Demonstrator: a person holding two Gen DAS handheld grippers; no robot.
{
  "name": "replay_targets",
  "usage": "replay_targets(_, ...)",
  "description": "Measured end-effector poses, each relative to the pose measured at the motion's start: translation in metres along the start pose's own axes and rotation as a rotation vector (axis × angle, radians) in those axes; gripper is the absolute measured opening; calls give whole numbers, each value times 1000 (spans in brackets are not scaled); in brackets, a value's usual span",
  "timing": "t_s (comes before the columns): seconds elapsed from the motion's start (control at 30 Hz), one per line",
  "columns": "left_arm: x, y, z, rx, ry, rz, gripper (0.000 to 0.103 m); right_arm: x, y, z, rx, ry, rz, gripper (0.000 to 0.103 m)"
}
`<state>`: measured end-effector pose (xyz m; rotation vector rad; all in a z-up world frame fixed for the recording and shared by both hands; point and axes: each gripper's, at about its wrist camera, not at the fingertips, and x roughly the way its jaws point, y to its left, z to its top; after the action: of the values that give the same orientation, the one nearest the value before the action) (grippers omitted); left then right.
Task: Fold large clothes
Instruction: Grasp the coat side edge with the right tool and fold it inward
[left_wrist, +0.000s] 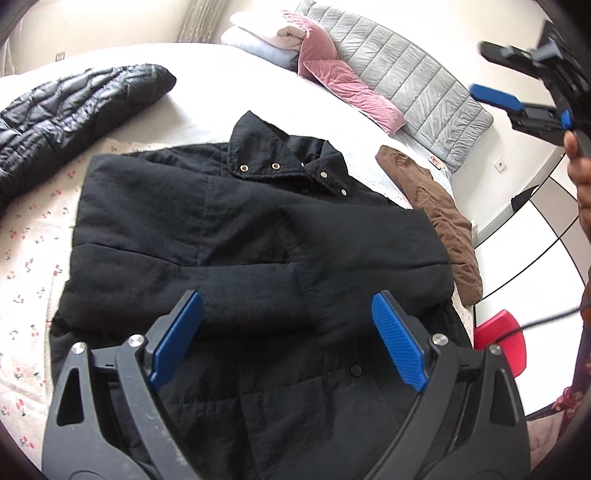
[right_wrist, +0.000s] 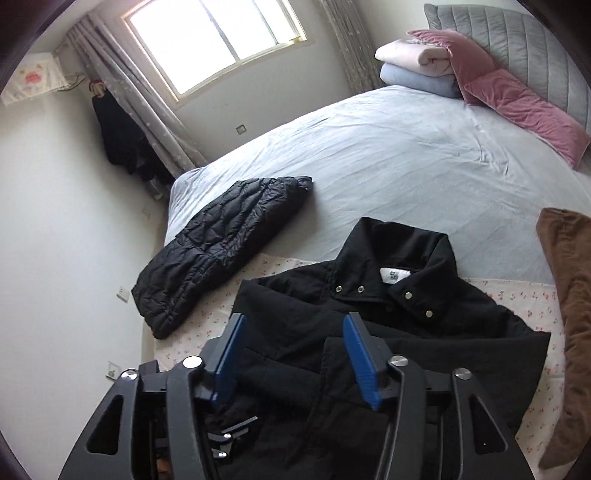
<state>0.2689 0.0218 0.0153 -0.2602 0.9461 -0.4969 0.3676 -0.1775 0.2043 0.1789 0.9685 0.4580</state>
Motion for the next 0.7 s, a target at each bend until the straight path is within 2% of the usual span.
replay_targets(0.1, 29, 0, 8, -23, 46, -29, 93, 3, -33, -19, 10, 14, -56, 58)
replay_targets(0.17, 56, -2, 13, -54, 105, -43, 91, 7, -54, -37, 27, 33, -77, 58)
replay_targets(0.23, 88, -7, 14, -96, 187, -83, 84, 4, -71, -57, 37, 34, -94, 59)
replay_targets(0.3, 113, -14, 12, -120, 239, -85, 79, 2, -86, -82, 53, 15, -128, 59)
replay_targets(0.37, 123, -27, 9, -106, 235, -57, 45, 1, -96, -108, 64, -3, -174, 59)
replay_targets(0.4, 122, -34, 9, -83, 214, -22, 24, 2, -100, -122, 69, -11, -201, 59)
replay_targets(0.43, 115, -40, 10, -61, 168, -1, 15, 3, -103, -138, 78, -21, -220, 59)
replay_targets(0.53, 90, -51, 15, -20, 57, 43, 12, 16, -109, -176, 114, -19, -228, 59)
replay_targets(0.6, 78, -55, 19, 33, 5, 131, 13, 25, -111, -194, 141, -14, -212, 59)
replay_targets(0.63, 77, -55, 20, 61, -5, 188, 19, 29, -112, -200, 147, -16, -203, 59)
replay_targets(0.7, 77, -52, 20, 107, 4, 294, 25, 35, -114, -209, 146, -32, -193, 60)
